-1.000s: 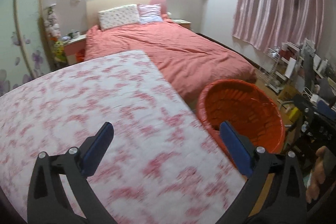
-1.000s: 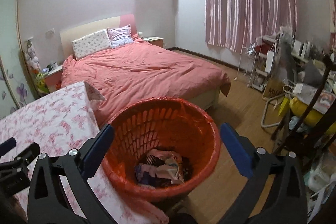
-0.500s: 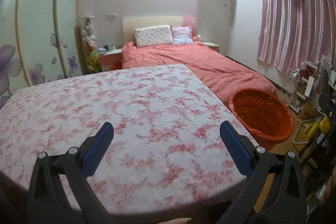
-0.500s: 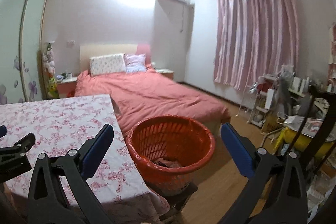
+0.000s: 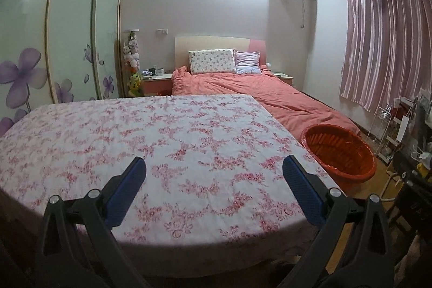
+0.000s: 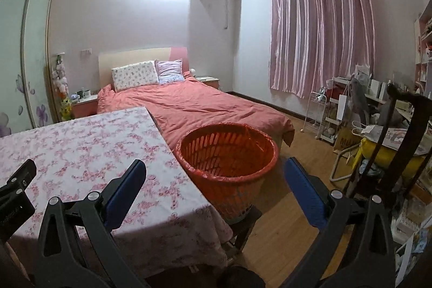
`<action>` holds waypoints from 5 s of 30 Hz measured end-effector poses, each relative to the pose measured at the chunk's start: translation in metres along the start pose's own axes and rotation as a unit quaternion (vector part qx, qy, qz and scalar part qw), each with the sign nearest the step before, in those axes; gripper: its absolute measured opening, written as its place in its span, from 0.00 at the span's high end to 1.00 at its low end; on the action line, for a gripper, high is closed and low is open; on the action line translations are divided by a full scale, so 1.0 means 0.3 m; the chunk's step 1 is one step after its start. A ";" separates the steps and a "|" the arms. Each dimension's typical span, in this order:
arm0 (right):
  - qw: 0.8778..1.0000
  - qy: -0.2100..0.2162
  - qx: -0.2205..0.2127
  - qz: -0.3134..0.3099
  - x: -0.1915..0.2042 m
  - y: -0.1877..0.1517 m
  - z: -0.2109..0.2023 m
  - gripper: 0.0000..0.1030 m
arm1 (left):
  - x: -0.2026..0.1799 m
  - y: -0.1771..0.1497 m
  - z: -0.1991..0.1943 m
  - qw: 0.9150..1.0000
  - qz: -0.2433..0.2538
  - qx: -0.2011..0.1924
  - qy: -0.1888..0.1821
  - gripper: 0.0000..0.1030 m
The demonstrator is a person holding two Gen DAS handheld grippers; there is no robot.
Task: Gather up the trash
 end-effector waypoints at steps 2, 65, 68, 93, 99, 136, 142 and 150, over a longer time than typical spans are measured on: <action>1.000 0.000 0.003 0.004 -0.010 -0.005 -0.004 0.02 | 0.008 -0.002 -0.003 1.000 -0.006 -0.001 -0.001 0.04; 0.996 0.008 0.088 0.020 -0.033 -0.087 0.010 0.02 | -0.032 -0.021 -0.021 0.999 0.006 0.030 0.026 0.04; 0.996 0.007 0.086 0.019 -0.032 -0.084 0.007 0.02 | -0.034 -0.017 -0.022 0.999 0.008 0.029 0.028 0.04; 0.996 0.006 0.084 0.019 -0.034 -0.082 0.008 0.02 | -0.035 -0.017 -0.024 0.999 0.008 0.029 0.027 0.04; 0.996 0.006 0.083 0.019 -0.037 -0.080 0.008 0.02 | -0.036 -0.015 -0.025 0.999 0.007 0.029 0.027 0.04; 0.996 0.006 0.082 0.018 -0.035 -0.086 0.007 0.02 | -0.037 -0.018 -0.025 0.999 0.007 0.031 0.027 0.04; 0.996 0.005 0.082 0.018 -0.035 -0.086 0.008 0.02 | -0.035 -0.017 -0.024 0.999 0.007 0.030 0.027 0.04; 0.996 0.006 0.082 0.017 -0.033 -0.088 0.007 0.02 | -0.039 -0.025 -0.028 0.999 0.007 0.032 0.025 0.04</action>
Point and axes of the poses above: each gripper's, at about its wrist camera, not at the fingertips, and z roughly the way its jaws point, x to its left, y to its top, the point moved 8 cm from there along z, roughly the way its jaws point, and after that the axes turned 4 degrees about -x, right-handed, at the moved point
